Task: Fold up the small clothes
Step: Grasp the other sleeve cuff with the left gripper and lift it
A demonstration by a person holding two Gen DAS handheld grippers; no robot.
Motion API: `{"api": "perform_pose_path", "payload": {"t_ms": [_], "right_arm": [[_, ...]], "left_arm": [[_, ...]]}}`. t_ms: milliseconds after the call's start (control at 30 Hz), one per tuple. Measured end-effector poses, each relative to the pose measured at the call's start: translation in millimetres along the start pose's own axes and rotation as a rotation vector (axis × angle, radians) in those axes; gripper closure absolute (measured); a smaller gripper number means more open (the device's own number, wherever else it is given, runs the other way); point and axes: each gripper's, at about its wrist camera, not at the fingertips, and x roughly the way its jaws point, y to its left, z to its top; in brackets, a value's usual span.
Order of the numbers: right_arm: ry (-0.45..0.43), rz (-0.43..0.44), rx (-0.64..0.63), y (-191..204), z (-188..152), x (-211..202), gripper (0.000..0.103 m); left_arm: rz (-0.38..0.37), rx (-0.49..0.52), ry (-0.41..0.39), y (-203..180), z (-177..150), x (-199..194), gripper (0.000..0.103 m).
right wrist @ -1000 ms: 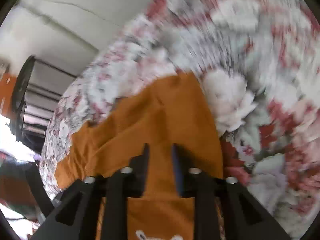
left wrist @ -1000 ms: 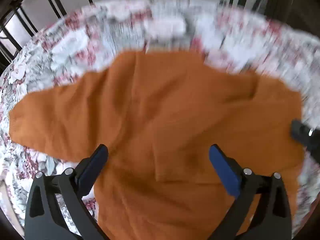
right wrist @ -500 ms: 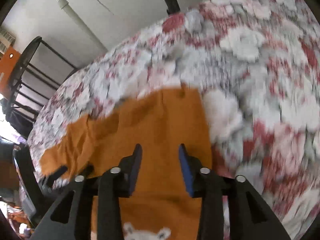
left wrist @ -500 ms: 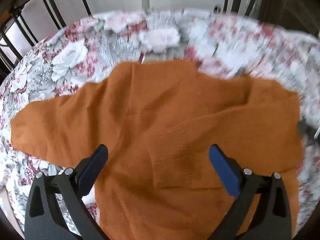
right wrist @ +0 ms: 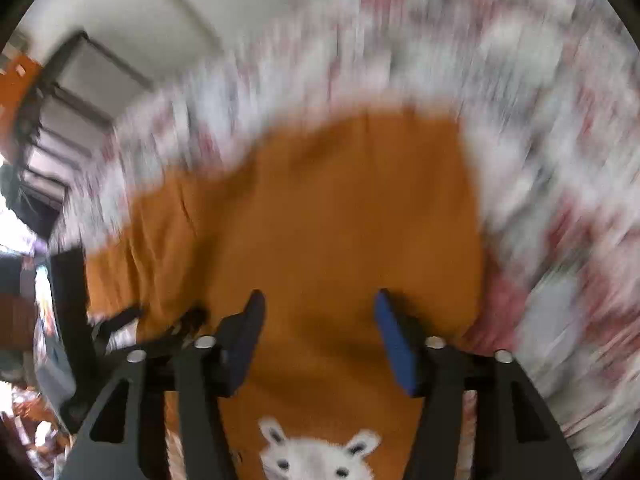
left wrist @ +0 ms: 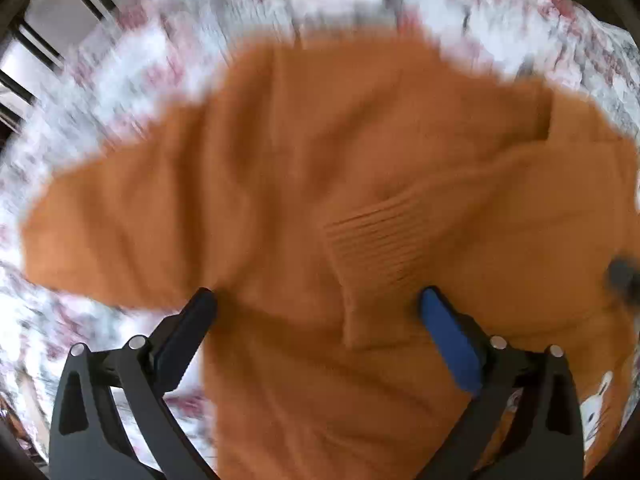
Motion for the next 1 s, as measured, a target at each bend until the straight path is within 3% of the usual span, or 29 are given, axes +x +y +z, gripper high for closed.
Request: {"api": "perform_pose_path", "payload": {"t_ms": [100,133,200,300,500,567,633,733,867,1000], "right_arm": [[-0.027,-0.073,-0.048,12.3,1.8,-3.9,0.042],[-0.042,-0.05,-0.019,13.9,3.0,-10.3,0.042],[-0.078,0.077,0.043,18.1,5.3,-32.6,0.042],[-0.106,0.104,0.019,34.2,3.8,-48.3,0.037],[-0.11,0.101,-0.009,59.1,7.1,-41.4,0.037],[-0.117,0.106,-0.018,68.8,5.5,-40.0,0.037],[-0.125,0.107,-0.04,78.7,1.7,-42.5,0.037],[-0.135,0.099,-0.071,90.4,2.9,-38.7,0.037],[-0.12,0.1,-0.064,87.1,6.7,-32.2,0.037],[-0.125,0.103,-0.045,82.7,12.4,-30.0,0.037]], "left_arm": [[-0.049,-0.031,0.001,9.5,12.6,-18.9,0.004],[-0.071,-0.063,-0.037,21.1,13.8,-33.1,0.004],[-0.096,-0.126,-0.095,48.2,19.0,-51.3,0.004],[-0.118,-0.257,-0.125,108.3,17.9,-56.3,0.004],[-0.141,-0.548,-0.113,227.3,-77.3,-26.8,0.005],[-0.194,-0.657,-0.122,256.3,-85.4,-21.2,0.005],[-0.298,-0.777,-0.155,286.5,-84.3,-15.8,0.005],[-0.399,-0.872,-0.195,311.1,-84.3,-4.7,0.005],[-0.476,-0.932,-0.2,322.2,-80.4,17.3,0.005],[-0.441,-0.905,-0.225,328.3,-100.2,13.8,0.006]]}}
